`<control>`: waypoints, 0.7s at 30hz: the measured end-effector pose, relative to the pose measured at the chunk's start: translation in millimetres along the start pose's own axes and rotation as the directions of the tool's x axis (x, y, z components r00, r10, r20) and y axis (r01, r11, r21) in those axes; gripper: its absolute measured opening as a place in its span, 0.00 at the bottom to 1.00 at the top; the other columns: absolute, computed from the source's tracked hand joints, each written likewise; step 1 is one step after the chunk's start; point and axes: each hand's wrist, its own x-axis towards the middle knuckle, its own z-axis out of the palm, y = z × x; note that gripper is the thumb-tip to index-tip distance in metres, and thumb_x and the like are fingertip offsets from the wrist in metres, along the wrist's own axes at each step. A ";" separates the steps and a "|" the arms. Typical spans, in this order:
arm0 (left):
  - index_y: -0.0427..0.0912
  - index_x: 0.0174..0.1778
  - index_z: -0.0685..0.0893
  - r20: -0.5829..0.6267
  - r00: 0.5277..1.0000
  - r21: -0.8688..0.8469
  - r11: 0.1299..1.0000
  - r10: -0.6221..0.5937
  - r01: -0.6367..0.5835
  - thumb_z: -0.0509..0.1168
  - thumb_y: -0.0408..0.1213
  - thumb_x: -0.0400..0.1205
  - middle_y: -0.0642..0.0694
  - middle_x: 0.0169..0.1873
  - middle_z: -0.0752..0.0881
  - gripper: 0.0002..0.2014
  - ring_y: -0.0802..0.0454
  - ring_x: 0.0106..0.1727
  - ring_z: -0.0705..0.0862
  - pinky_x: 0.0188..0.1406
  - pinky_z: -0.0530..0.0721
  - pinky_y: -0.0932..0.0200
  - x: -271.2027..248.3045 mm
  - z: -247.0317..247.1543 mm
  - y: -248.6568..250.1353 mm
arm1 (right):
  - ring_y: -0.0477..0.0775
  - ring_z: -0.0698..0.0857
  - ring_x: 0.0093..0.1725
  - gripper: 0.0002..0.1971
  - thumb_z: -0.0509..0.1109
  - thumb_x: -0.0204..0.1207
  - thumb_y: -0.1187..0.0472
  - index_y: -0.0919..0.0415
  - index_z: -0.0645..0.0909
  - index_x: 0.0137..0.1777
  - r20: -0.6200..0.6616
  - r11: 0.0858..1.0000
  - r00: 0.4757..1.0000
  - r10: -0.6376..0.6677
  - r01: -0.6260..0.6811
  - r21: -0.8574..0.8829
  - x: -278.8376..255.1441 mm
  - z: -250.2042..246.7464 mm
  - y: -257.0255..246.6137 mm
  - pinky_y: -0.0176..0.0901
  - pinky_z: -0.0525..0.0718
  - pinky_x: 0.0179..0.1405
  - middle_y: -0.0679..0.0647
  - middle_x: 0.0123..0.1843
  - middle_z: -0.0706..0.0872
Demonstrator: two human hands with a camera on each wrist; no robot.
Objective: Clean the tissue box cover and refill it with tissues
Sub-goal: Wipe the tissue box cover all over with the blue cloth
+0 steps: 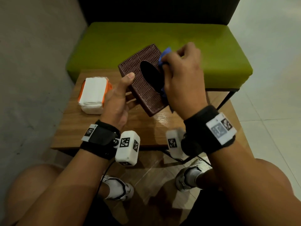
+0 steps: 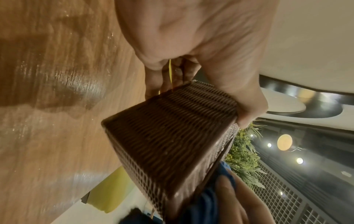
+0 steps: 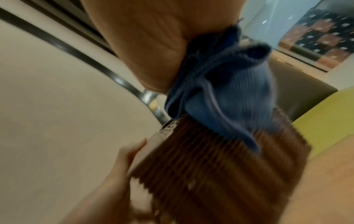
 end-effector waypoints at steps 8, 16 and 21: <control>0.47 0.57 0.93 -0.040 0.999 -0.025 1.000 0.006 -0.007 0.78 0.49 0.80 0.44 0.54 0.96 0.14 0.45 0.58 0.95 0.65 0.92 0.36 0.7 -8.0 -8.6 | 0.62 0.80 0.57 0.08 0.70 0.86 0.65 0.63 0.90 0.57 -0.048 0.997 0.998 0.049 -0.046 0.060 -40.5 -4.1 26.4 0.56 0.80 0.50 0.63 0.56 0.83; 0.43 0.63 0.92 -0.080 0.995 -0.068 0.996 0.057 -0.062 0.77 0.45 0.85 0.44 0.56 0.96 0.14 0.43 0.62 0.94 0.63 0.93 0.39 5.9 -10.1 -3.8 | 0.62 0.79 0.56 0.08 0.74 0.82 0.72 0.65 0.90 0.58 0.037 1.000 0.999 0.016 -0.017 0.007 -69.3 -15.6 28.7 0.55 0.81 0.48 0.63 0.58 0.82; 0.45 0.61 0.91 -0.103 0.994 -0.087 0.995 0.036 -0.045 0.75 0.44 0.87 0.43 0.54 0.96 0.10 0.44 0.58 0.95 0.62 0.93 0.39 4.1 -0.1 -6.9 | 0.58 0.78 0.56 0.06 0.73 0.84 0.70 0.66 0.89 0.57 0.063 1.000 0.998 -0.004 0.005 -0.010 -76.2 -16.6 -0.1 0.45 0.76 0.48 0.62 0.57 0.82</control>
